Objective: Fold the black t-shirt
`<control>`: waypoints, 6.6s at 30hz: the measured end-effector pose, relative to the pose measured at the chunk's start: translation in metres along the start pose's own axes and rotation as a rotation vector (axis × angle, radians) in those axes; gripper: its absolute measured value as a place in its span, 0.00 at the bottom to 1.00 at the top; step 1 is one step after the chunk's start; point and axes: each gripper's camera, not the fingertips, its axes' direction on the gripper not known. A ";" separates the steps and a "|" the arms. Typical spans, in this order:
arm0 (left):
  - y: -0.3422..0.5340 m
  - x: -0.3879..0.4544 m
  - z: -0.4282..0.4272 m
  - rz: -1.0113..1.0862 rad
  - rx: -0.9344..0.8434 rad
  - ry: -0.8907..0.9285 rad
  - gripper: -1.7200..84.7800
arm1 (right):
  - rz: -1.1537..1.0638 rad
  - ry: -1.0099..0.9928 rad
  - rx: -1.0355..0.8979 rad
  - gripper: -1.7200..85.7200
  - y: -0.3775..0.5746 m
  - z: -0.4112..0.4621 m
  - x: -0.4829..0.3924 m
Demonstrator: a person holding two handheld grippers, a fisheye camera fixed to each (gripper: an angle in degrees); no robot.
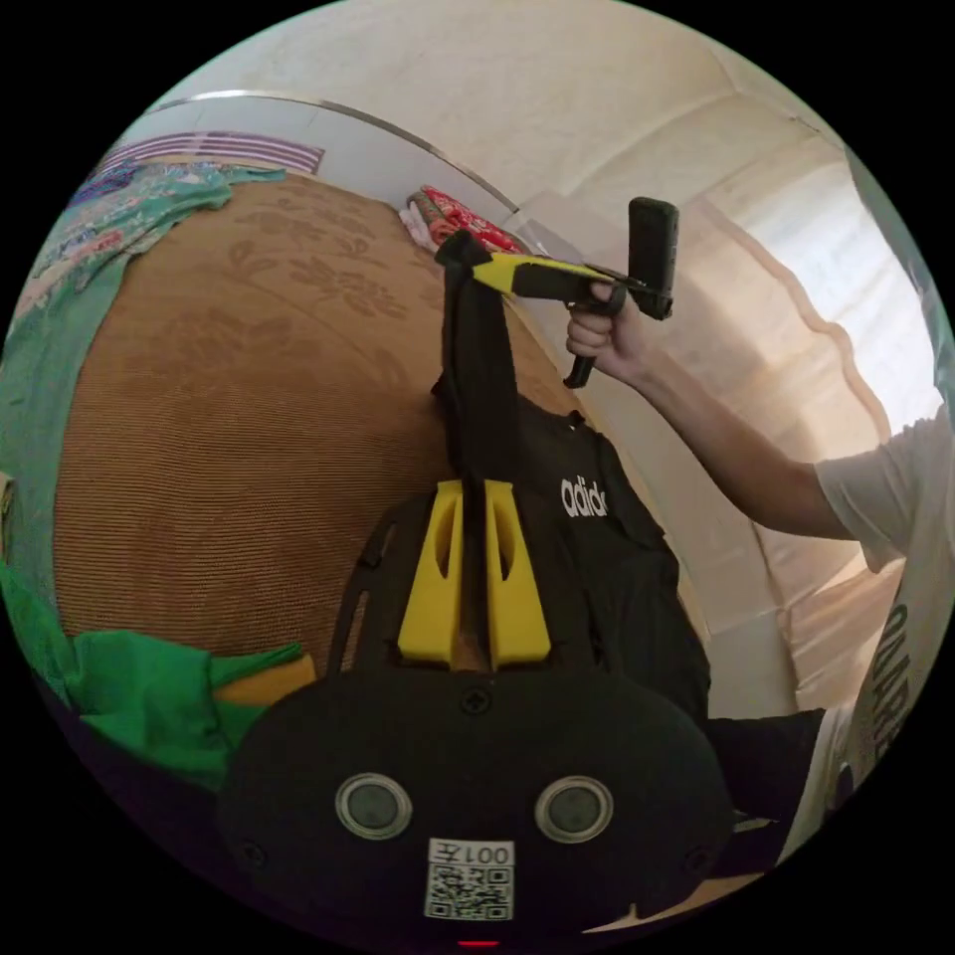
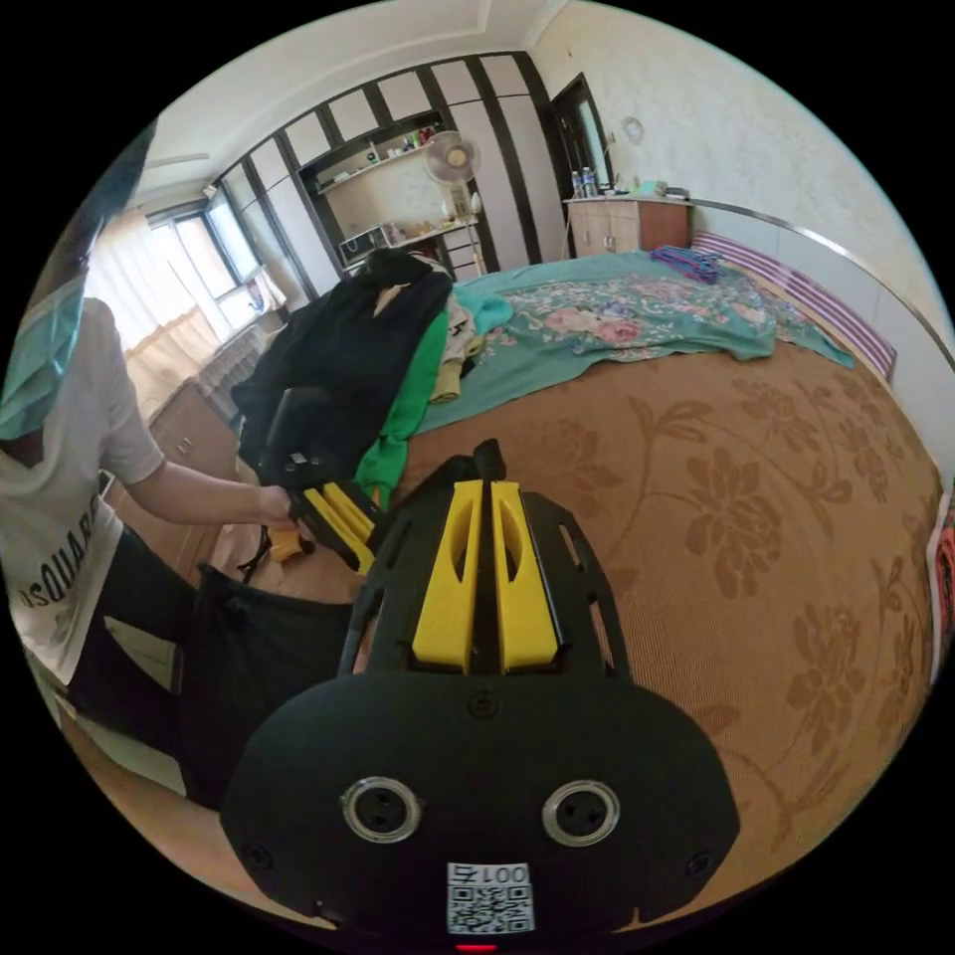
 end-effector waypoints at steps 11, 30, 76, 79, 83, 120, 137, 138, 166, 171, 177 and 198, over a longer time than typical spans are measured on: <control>0.012 0.082 0.049 0.501 -0.273 -0.439 0.00 | -0.014 0.353 -0.050 0.04 0.047 -0.070 -0.102; 0.026 0.084 0.112 0.348 -0.423 -0.516 0.05 | 0.310 0.498 -0.218 0.10 0.136 -0.098 -0.084; 0.087 0.115 0.166 -0.004 -0.207 -0.542 0.03 | 0.420 0.241 -0.260 0.10 0.133 0.010 0.231; 0.089 0.125 0.184 0.141 -0.289 -0.538 0.04 | 0.453 0.252 -0.240 0.08 0.149 0.027 0.236; 0.094 0.134 0.195 0.248 -0.331 -0.518 0.03 | 0.506 0.220 -0.237 0.08 0.174 0.063 0.247; 0.258 0.161 0.164 -0.044 -0.394 -0.462 0.09 | 0.474 0.592 -0.177 0.11 0.628 0.245 0.042; 0.438 0.224 0.140 0.120 -0.876 -0.347 0.10 | 1.296 0.467 -0.519 0.18 1.106 0.427 -0.317; 0.440 0.226 0.140 0.126 -0.876 -0.358 0.10 | 1.330 0.449 -0.472 0.18 1.134 0.438 -0.321; 0.493 0.309 0.034 -0.048 -0.895 -0.282 0.01 | 1.127 0.149 -0.197 0.02 1.468 0.425 -0.378; 0.403 0.269 0.035 -0.026 -0.680 -0.292 0.01 | 1.010 0.337 0.067 0.02 1.465 0.401 -0.250; 0.274 0.190 0.097 0.029 -0.580 -0.316 0.03 | 1.091 0.527 0.085 0.04 1.473 0.441 -0.054; 0.351 0.150 0.103 -0.119 -0.653 -0.353 0.12 | 1.221 0.417 -0.282 0.18 1.586 0.528 -0.029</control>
